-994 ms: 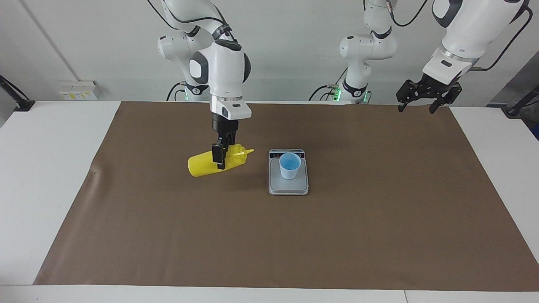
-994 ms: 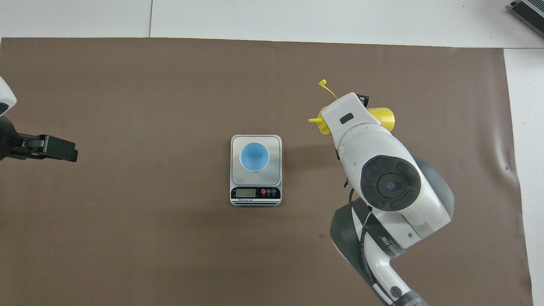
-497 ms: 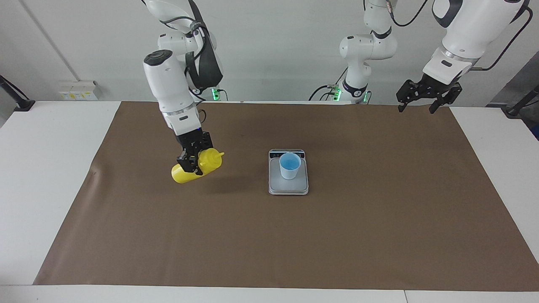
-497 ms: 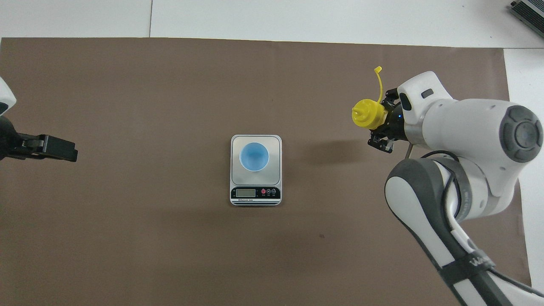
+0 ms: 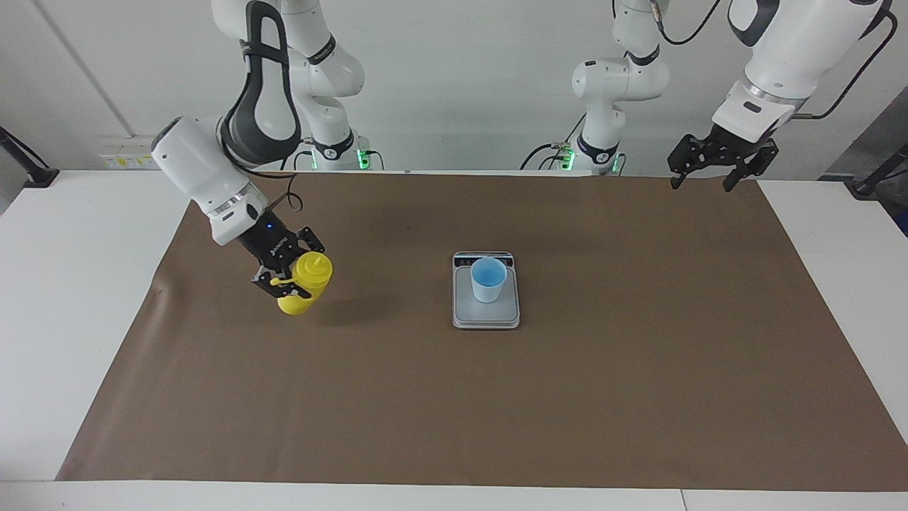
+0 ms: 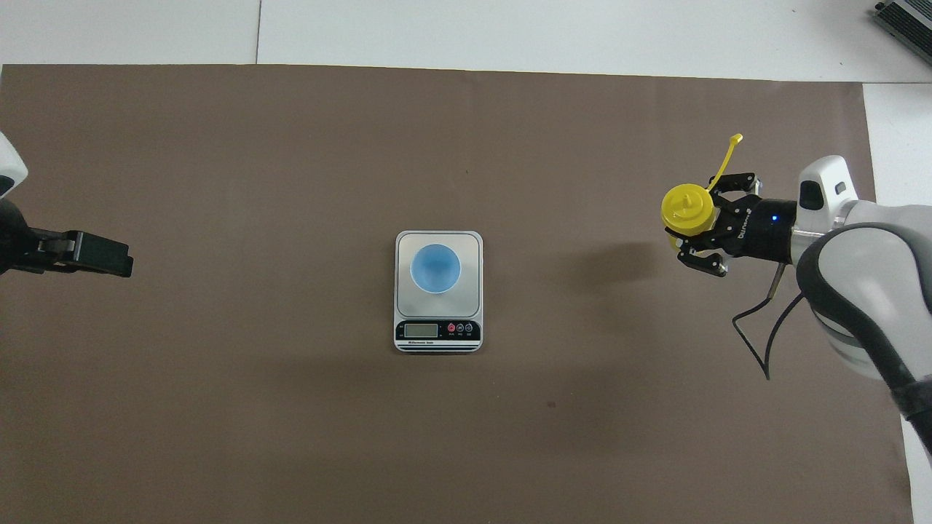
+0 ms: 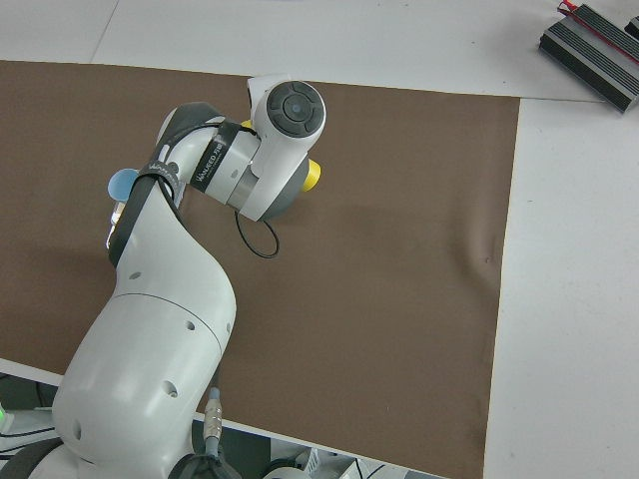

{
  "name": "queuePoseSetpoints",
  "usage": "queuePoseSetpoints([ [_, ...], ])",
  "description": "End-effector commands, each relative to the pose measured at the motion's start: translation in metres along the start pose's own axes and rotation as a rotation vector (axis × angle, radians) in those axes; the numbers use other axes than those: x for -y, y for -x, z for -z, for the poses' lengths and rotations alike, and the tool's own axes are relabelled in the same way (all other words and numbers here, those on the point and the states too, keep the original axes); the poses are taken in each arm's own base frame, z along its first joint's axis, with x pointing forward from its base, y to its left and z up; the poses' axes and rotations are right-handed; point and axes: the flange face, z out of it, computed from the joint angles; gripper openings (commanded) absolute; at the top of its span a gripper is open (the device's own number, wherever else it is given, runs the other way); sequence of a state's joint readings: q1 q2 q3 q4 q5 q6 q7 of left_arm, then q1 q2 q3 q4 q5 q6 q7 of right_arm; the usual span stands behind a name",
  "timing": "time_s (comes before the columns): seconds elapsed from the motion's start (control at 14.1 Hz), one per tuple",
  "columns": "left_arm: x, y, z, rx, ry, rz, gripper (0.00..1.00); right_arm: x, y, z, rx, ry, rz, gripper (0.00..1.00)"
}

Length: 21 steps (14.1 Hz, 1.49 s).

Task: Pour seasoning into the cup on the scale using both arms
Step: 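Lower the yellow bottle onto the table and open the right gripper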

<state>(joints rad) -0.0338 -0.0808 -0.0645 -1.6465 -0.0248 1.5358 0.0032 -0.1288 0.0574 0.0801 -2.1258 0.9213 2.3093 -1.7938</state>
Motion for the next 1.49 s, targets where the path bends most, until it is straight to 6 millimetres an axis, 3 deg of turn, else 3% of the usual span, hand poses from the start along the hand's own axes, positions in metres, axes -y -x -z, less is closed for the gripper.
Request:
queuePoseSetpoints([
  [0.0, 0.002, 0.009, 0.002, 0.004, -0.016, 0.003, 1.0, 0.012, 0.032, 0.006, -0.118, -0.001, -0.009, 0.0],
  [0.43, 0.002, 0.009, 0.002, 0.004, -0.016, 0.003, 1.0, 0.036, 0.082, -0.01, -0.281, -0.002, -0.041, 0.0],
  [1.07, 0.002, 0.009, 0.002, 0.004, -0.016, 0.003, 1.0, 0.056, 0.108, -0.033, -0.344, 0.016, -0.147, 0.01],
  [1.14, 0.003, 0.009, 0.002, 0.004, -0.015, 0.004, 1.0, 0.056, 0.108, -0.033, -0.342, 0.017, -0.145, 0.2],
  [1.21, 0.002, 0.009, 0.002, 0.004, -0.016, 0.003, 1.0, 0.056, 0.108, -0.033, -0.345, 0.017, -0.149, 0.99],
  [1.42, 0.002, 0.009, 0.002, 0.004, -0.016, 0.003, 1.0, 0.056, 0.108, -0.033, -0.355, 0.024, -0.161, 1.0],
])
